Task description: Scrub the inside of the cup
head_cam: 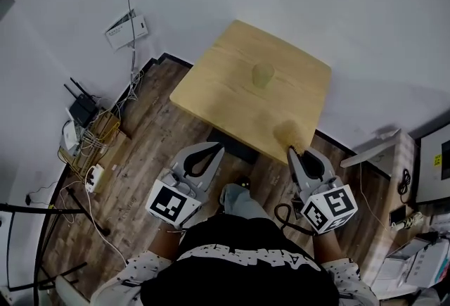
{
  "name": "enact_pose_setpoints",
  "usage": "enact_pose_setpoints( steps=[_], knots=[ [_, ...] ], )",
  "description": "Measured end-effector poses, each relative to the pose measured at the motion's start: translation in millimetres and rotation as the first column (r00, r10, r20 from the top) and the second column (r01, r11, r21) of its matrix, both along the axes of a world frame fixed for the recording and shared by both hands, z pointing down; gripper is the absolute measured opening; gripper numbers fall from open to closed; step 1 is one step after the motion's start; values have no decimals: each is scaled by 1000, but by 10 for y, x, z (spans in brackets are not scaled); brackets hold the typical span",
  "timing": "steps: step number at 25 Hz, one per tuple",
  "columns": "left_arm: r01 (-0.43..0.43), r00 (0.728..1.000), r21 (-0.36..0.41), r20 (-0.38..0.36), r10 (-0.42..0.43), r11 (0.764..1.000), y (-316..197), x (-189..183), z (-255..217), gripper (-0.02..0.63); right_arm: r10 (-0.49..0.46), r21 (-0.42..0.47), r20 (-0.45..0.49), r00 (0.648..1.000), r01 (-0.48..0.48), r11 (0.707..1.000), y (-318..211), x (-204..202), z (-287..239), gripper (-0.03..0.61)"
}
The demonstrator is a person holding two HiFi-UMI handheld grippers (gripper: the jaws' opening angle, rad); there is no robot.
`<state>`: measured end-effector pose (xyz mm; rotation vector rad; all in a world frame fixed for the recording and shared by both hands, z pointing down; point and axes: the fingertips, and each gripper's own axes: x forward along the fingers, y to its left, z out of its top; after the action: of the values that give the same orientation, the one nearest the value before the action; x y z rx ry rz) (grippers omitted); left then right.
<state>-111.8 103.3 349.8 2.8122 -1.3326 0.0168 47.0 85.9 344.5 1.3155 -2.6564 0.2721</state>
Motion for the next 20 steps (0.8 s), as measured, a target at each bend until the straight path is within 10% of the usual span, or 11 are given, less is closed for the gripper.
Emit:
enact_pose_setpoints(
  steps=[20],
  knots=[
    [-65,996,5,56,65,998,-1345,263,-63,2,35,22,48,998,-36,999,-1382,204,-31,63]
  ],
)
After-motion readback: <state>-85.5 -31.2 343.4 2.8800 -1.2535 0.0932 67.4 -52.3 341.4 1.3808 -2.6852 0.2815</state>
